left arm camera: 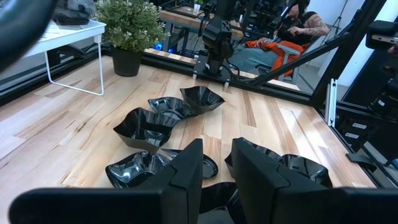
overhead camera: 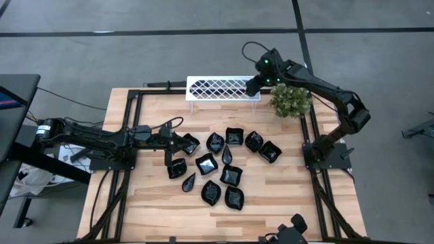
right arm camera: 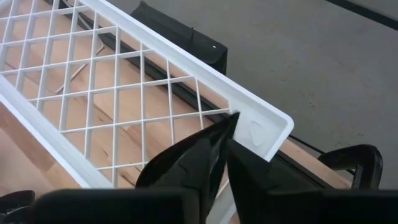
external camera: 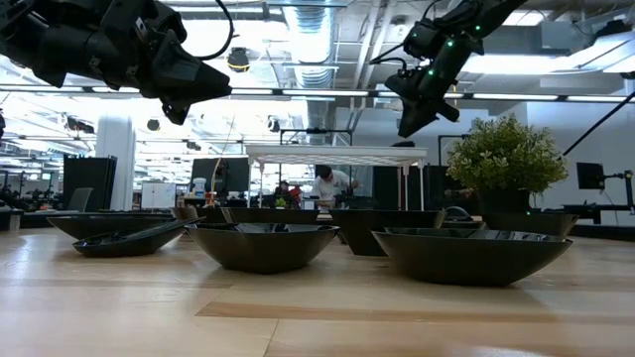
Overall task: Pick & Place Mini shaped plates
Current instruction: Stack the drop shaped plate on top of the drop shaped plate on the shelf
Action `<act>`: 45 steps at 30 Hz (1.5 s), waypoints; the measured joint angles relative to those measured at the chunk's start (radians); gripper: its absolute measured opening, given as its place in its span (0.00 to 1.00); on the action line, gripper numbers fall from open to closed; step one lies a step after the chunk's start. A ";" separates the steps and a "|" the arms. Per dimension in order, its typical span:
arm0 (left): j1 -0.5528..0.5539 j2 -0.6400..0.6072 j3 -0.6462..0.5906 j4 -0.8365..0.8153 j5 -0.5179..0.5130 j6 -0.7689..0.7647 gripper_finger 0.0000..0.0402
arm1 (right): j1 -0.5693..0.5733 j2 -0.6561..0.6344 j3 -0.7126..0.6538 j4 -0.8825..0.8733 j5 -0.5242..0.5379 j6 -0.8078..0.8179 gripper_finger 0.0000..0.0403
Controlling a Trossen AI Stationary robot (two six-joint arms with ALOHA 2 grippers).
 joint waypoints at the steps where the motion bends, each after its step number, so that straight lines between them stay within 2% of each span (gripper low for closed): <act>1: 0.000 0.000 0.000 0.000 0.000 0.000 0.22 | 0.000 0.000 0.000 0.000 0.000 0.000 0.15; 13: 0.000 0.000 0.000 0.000 0.000 0.000 0.22 | 0.003 -0.017 0.000 0.006 0.008 -0.012 0.17; 21: 0.000 0.000 0.000 0.008 0.000 0.000 0.22 | 0.090 -0.154 -0.011 0.039 0.133 -0.046 0.17; 29: -0.014 0.002 0.001 0.024 0.060 -0.026 0.22 | 0.329 -0.319 -0.137 0.084 0.177 -0.079 0.17; 33: -0.064 0.043 0.003 0.024 -0.016 0.005 0.22 | 0.485 -0.389 -0.256 0.160 0.248 -0.055 0.17; 38: -0.111 0.187 0.058 0.012 -0.057 0.018 0.22 | 0.671 -0.433 -0.370 0.222 0.308 0.006 0.17; 45: -0.178 0.414 0.238 -0.330 -0.056 -0.003 0.22 | 0.953 -0.403 -0.484 0.363 0.436 0.104 0.17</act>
